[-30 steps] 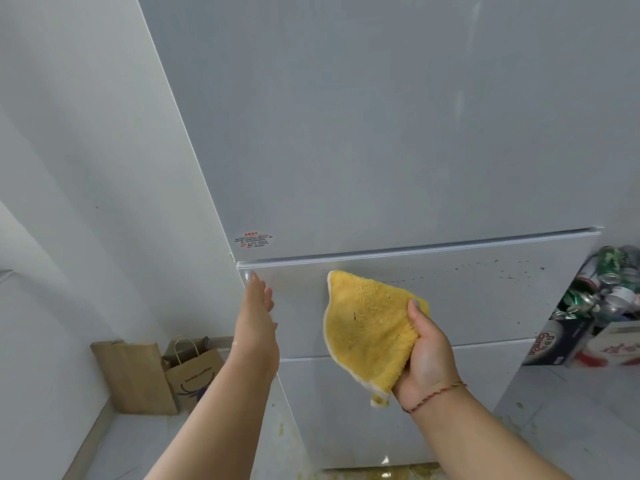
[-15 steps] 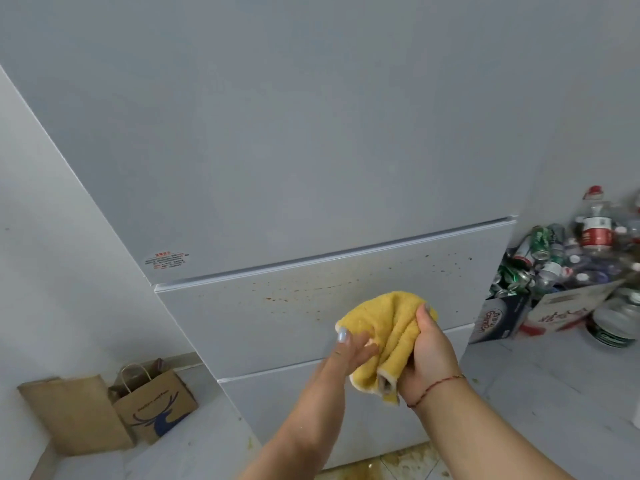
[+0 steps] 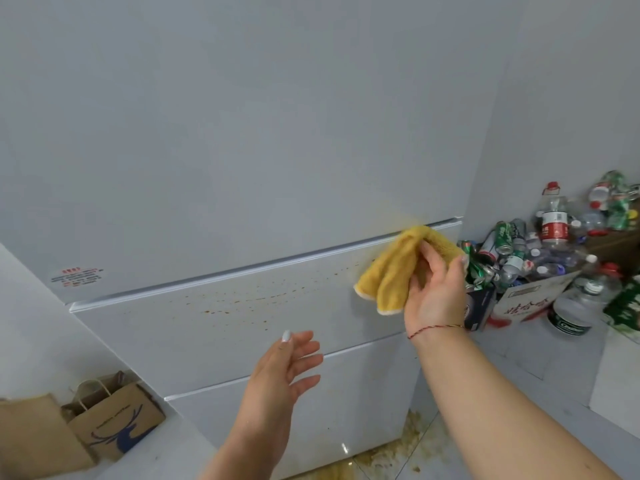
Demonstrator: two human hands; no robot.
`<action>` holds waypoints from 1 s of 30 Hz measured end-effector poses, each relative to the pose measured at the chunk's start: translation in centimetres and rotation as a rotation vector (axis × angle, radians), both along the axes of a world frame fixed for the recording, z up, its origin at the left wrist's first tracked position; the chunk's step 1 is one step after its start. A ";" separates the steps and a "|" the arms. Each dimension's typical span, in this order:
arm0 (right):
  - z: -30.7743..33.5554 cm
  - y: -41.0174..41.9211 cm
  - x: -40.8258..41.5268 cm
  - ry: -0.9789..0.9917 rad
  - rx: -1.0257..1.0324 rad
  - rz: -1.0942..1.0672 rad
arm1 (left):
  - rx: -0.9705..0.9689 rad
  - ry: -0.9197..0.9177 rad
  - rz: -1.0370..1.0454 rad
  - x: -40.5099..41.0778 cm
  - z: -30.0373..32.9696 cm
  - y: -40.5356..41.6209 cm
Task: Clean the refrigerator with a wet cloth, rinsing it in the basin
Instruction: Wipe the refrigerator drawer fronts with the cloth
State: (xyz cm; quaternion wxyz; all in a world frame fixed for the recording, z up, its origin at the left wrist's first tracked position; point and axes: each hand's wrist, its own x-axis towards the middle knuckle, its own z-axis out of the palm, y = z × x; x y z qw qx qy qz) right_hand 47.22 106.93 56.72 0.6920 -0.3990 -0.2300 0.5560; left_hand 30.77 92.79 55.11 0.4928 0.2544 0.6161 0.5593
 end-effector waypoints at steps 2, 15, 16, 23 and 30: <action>-1.7 0.7 0.3 -0.425 0.097 -0.064 | -0.005 -0.022 0.043 -0.4 -0.2 0.1; -6.4 4.2 -5.5 -0.805 0.206 -0.499 | -0.048 -0.100 0.252 -4.0 -2.6 -3.1; -6.6 3.8 -6.8 -0.829 0.216 -0.511 | -0.055 -0.104 0.274 -4.5 -2.7 -3.5; -9.1 -0.4 -15.7 -1.166 0.496 -0.550 | -0.018 -0.062 0.410 -10.5 -1.4 -4.7; -10.4 -2.9 -22.2 -1.454 0.847 -0.601 | 0.002 0.003 0.478 -16.2 0.0 -5.1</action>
